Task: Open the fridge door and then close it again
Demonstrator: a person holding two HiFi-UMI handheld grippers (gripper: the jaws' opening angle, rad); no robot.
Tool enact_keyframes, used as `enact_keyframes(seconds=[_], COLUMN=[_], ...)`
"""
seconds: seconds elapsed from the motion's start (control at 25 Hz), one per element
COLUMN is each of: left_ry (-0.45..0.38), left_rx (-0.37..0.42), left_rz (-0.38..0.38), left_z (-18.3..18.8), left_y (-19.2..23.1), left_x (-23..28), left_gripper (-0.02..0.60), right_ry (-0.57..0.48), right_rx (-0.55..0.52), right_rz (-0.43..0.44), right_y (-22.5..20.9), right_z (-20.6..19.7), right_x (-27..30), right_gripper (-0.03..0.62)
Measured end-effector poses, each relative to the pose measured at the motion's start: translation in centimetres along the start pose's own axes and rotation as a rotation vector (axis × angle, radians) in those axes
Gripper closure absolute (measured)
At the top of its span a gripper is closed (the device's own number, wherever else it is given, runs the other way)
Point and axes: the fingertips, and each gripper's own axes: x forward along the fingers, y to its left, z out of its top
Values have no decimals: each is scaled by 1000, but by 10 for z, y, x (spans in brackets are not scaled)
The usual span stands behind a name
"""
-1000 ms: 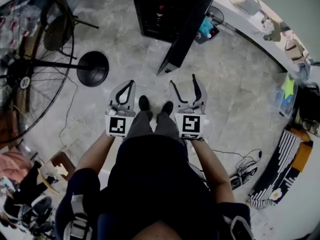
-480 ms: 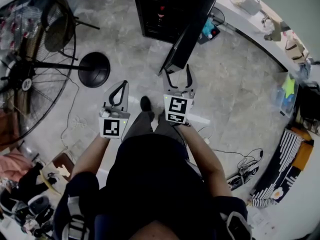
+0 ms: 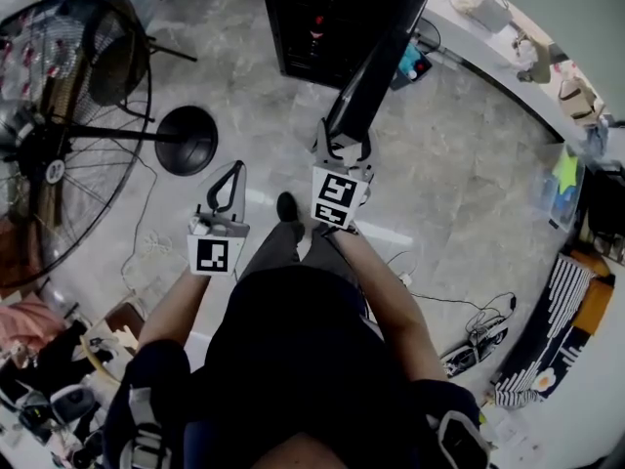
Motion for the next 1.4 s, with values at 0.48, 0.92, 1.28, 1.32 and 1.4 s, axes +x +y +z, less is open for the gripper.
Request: enact_keyframes(seconds=[0.48,0.92,1.28,1.32,1.4], left_ry=[5,-6,-10,-4,-7], left_rx=[3,10,21,17,16], left_rz=[-4,-47,-83,-87,-91], left_z=[0,5,16,16,18], left_y=[3,-26,-54,-57,-63], left_x=[0,16,32,34,39], left_gripper=[559,559,558,558,558], right_ry=[4,34,27,27,30], right_rx=[0,27,72,69,65], right_rz=[-20,-18,-41,-35,-25], right_y=[-16,-81,-138,-144,-153], right_z=[-5,-23,-34,-35,-37], right_x=[-7,-32,-50,-50,-50], right_gripper=[310,347,372,373,376])
